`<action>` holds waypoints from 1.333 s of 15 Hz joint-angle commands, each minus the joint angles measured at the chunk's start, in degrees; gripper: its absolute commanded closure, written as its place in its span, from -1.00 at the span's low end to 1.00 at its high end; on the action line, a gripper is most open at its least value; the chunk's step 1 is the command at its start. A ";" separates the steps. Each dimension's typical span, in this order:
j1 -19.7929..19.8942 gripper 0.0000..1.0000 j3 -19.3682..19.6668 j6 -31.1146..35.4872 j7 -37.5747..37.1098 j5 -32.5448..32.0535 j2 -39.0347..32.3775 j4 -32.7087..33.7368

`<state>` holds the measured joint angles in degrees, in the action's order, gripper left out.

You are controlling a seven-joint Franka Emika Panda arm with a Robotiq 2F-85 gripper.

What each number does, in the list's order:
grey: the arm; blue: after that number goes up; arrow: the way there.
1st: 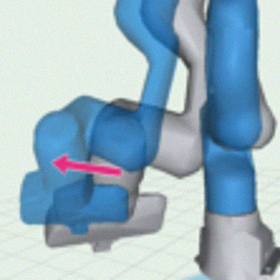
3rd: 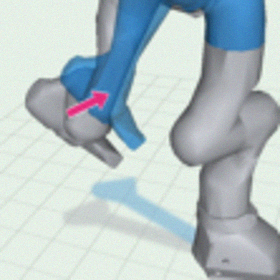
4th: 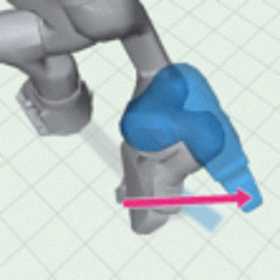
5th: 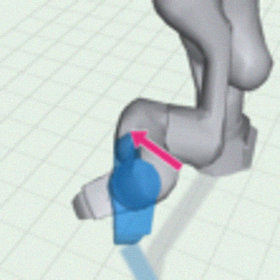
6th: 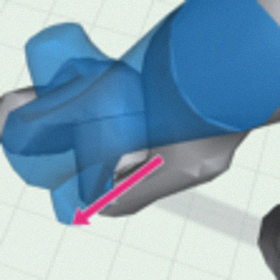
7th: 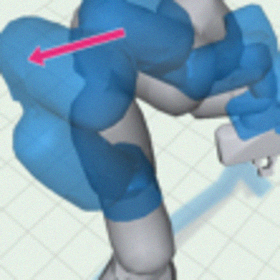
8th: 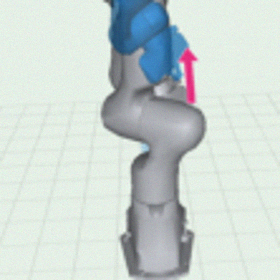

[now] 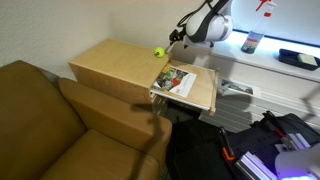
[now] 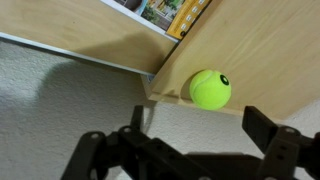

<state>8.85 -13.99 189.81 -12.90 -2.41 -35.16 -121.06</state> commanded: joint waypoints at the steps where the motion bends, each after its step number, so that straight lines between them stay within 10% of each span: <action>1: 0.01 -1.00 -0.31 0.01 1.98 2.36 0.20 -0.05; 6: 10.48 -1.00 -15.92 -4.15 2.56 -5.60 -10.87 10.99; 12: -0.03 -1.00 -5.13 -6.28 7.69 0.78 -15.51 21.29; 20: -0.73 -1.00 -4.92 -6.00 8.22 2.58 -19.24 24.19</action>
<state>9.10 -19.44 183.86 -6.94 -1.64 -50.64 -100.76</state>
